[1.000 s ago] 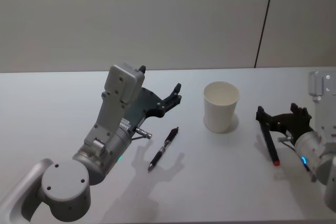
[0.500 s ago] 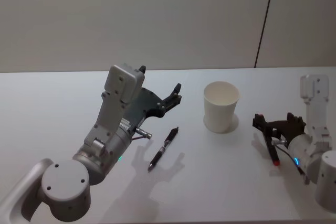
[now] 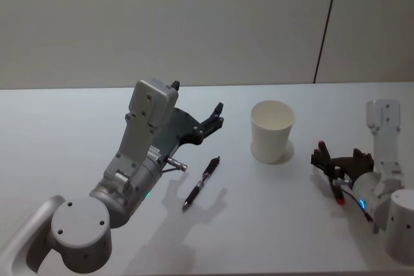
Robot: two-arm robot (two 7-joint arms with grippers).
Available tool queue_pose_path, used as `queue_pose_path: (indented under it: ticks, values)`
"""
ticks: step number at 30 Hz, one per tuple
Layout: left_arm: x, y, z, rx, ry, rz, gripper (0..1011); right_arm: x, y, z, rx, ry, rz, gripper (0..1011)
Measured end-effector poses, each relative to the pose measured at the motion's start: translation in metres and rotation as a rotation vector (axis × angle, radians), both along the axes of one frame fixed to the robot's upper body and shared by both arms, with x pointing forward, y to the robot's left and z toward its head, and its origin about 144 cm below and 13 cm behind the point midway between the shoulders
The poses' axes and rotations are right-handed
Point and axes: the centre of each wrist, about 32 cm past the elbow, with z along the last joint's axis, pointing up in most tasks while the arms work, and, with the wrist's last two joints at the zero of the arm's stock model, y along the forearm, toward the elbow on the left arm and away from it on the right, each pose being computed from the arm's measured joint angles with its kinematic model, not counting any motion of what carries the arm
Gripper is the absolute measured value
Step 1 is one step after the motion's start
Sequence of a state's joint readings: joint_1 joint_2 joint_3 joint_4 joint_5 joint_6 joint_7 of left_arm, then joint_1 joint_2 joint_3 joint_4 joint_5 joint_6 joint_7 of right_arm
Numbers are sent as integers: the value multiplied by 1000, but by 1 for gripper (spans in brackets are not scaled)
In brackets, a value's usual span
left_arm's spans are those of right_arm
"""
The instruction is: Place the pen into the pen holder.
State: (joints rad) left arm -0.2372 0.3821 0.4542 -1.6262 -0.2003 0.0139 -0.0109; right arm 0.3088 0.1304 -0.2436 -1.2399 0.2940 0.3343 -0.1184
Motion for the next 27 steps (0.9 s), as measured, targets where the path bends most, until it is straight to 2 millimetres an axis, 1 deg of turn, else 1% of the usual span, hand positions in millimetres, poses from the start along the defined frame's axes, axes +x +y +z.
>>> queue_pose_path:
  ticks: [16, 27]
  values:
    - [0, 0, 0, 0, 0, 0, 1009, -1, 1, -8, -8, 24, 2, 1002]
    - [0, 0, 0, 0, 0, 0, 1009, 0, 6, -12, -25, 31, 15, 1002]
